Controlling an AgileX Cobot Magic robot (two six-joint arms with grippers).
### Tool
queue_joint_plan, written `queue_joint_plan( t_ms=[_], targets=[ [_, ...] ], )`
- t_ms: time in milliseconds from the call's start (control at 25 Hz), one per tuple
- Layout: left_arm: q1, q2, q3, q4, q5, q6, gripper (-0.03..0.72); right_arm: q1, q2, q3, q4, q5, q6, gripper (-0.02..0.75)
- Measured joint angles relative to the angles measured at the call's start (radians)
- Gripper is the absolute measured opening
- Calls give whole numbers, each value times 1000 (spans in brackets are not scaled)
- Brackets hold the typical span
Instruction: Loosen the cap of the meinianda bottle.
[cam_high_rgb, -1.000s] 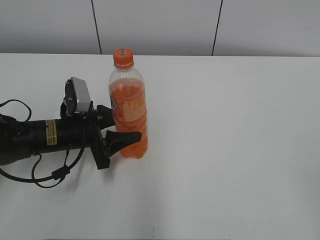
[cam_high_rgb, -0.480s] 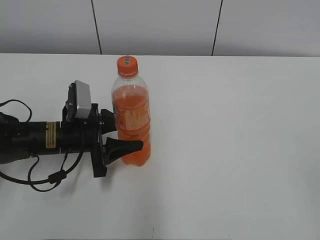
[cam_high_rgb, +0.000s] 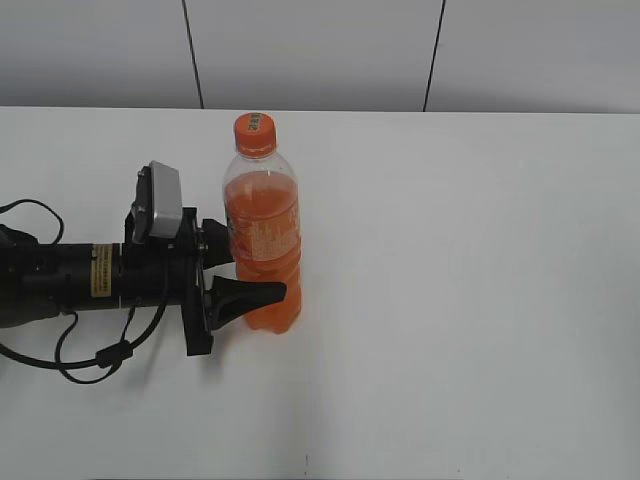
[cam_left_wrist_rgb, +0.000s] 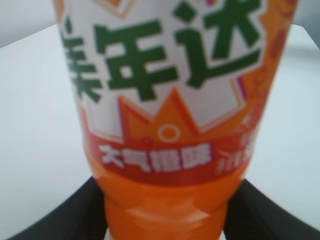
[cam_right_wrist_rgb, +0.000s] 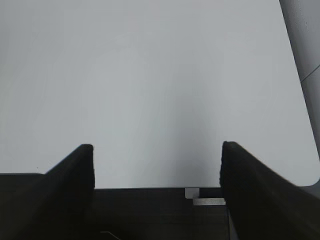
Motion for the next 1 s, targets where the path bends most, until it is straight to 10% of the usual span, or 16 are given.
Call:
queue_joint_plan(
  t_ms=[680, 1000],
  targets=[
    [0, 0, 0, -4, -1, -1, 395, 0, 602, -344, 0, 2, 19, 581],
    [0, 0, 0, -5, -1, -1, 395, 0, 770, -458, 0, 2, 1, 415]
  ],
)
